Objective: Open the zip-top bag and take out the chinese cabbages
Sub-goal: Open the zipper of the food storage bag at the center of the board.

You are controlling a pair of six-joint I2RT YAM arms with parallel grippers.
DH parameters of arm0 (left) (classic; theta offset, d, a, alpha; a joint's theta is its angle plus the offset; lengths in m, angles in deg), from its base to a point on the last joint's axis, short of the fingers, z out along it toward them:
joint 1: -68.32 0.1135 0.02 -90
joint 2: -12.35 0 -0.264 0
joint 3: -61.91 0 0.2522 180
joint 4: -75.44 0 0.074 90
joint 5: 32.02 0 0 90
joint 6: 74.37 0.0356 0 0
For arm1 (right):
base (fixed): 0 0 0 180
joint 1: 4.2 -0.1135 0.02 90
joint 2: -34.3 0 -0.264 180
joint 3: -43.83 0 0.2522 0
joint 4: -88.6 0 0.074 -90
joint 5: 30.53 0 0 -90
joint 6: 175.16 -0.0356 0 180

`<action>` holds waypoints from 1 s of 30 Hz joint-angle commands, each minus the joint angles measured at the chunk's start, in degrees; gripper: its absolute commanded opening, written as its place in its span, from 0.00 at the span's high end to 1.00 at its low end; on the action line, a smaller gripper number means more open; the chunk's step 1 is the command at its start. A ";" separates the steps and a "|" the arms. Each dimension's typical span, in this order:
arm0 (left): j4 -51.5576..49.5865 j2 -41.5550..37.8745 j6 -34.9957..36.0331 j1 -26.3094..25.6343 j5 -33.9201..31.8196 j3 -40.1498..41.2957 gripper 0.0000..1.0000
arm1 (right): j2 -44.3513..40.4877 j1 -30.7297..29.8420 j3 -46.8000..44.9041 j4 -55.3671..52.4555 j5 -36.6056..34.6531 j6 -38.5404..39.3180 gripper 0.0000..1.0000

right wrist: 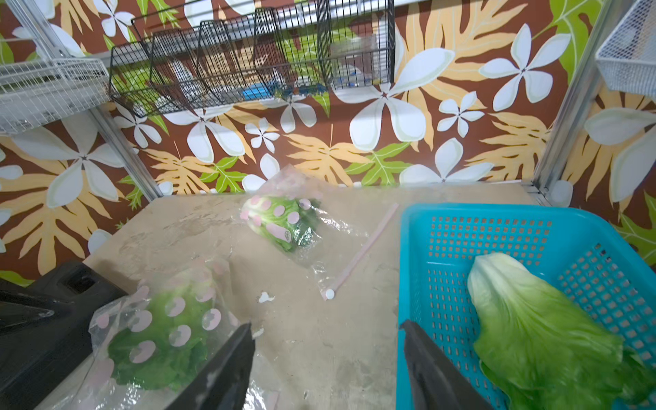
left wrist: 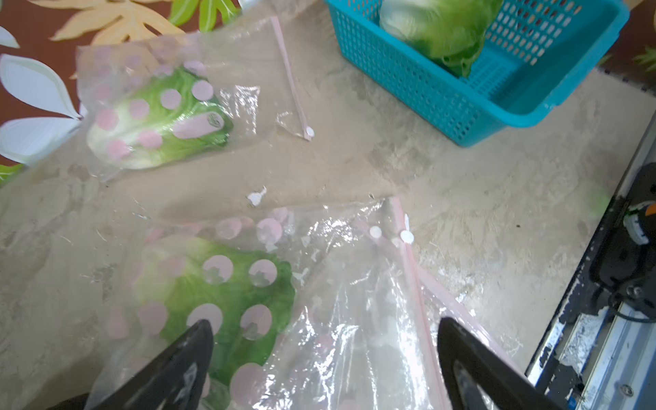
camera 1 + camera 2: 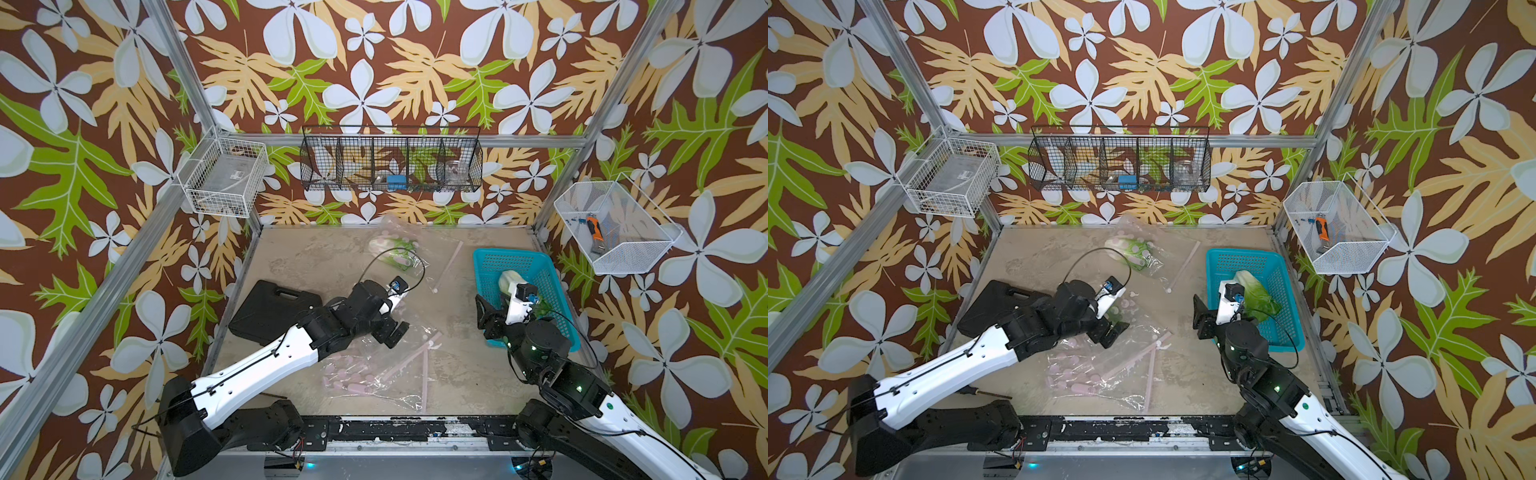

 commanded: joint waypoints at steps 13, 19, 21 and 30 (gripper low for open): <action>-5.17 13.03 -11.64 -10.61 -9.80 -2.22 0.22 | -6.49 0.07 -3.82 -4.96 -1.87 -6.00 0.30; -5.17 17.06 -11.97 -10.77 -10.41 -3.43 0.27 | -7.61 0.11 -2.57 -7.09 -2.04 -4.97 0.30; -4.90 17.51 -11.83 -10.77 -10.37 -3.43 0.27 | -7.71 0.08 -2.19 -7.93 -2.14 -4.43 0.30; -7.74 19.99 -9.55 -11.88 -9.05 -4.86 0.35 | -6.22 0.11 -1.97 -8.90 -0.99 -4.15 0.30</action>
